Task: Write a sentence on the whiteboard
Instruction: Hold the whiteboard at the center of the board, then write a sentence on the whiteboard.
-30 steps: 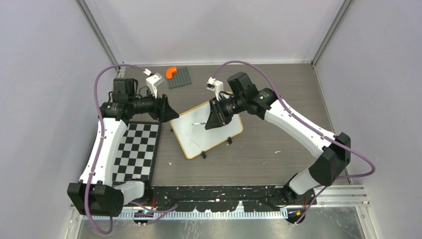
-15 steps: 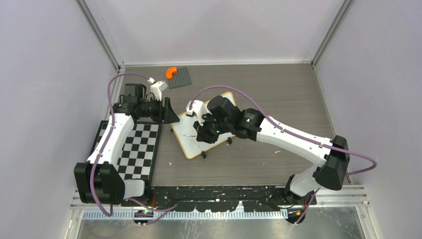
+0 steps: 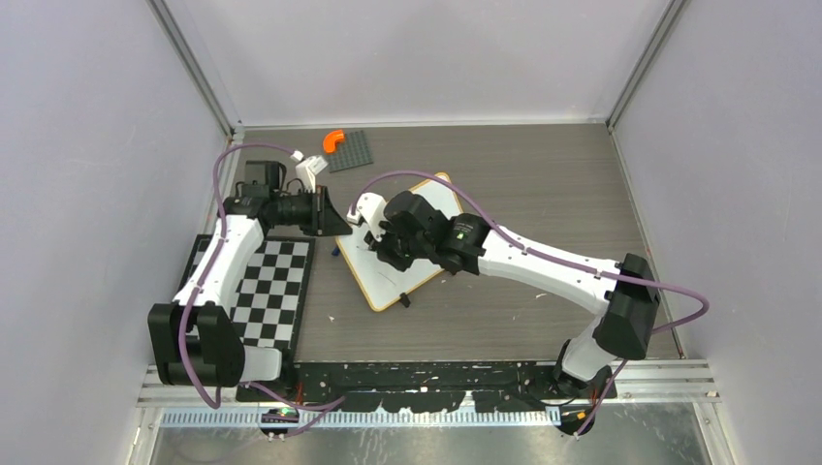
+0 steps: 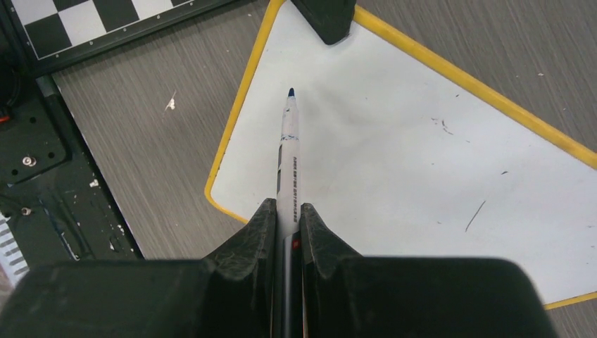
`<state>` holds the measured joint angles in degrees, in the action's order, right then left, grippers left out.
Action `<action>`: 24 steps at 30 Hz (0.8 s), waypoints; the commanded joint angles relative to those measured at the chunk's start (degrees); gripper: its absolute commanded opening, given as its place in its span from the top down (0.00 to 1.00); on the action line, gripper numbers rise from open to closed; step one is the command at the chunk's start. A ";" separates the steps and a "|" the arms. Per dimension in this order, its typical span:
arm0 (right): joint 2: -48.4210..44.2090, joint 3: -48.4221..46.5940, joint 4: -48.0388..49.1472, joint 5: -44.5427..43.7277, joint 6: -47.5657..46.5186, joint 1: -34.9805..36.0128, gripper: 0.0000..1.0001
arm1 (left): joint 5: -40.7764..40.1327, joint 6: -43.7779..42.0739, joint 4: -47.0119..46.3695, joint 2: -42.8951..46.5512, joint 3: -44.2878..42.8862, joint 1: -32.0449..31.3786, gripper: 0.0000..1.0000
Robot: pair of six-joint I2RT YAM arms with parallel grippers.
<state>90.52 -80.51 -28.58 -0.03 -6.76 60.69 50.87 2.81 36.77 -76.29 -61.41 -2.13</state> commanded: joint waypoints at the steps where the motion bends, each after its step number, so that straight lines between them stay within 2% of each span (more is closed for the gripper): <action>1: 0.89 -4.19 3.43 -2.87 0.88 0.85 1.00 | -0.05 1.25 -2.34 -0.81 -2.20 0.93 0.96; 5: 1.51 -5.02 3.36 -3.47 1.01 0.88 1.00 | -0.89 0.20 -2.07 -0.66 -1.94 1.08 1.00; 24: 3.30 -5.63 3.57 -6.32 1.84 0.87 1.00 | -1.04 -1.15 -1.99 0.06 -1.13 1.16 1.00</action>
<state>93.82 -83.40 -27.51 -4.58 -5.80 61.30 51.51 2.13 36.69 -76.99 -61.58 -1.76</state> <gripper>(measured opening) 0.188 0.143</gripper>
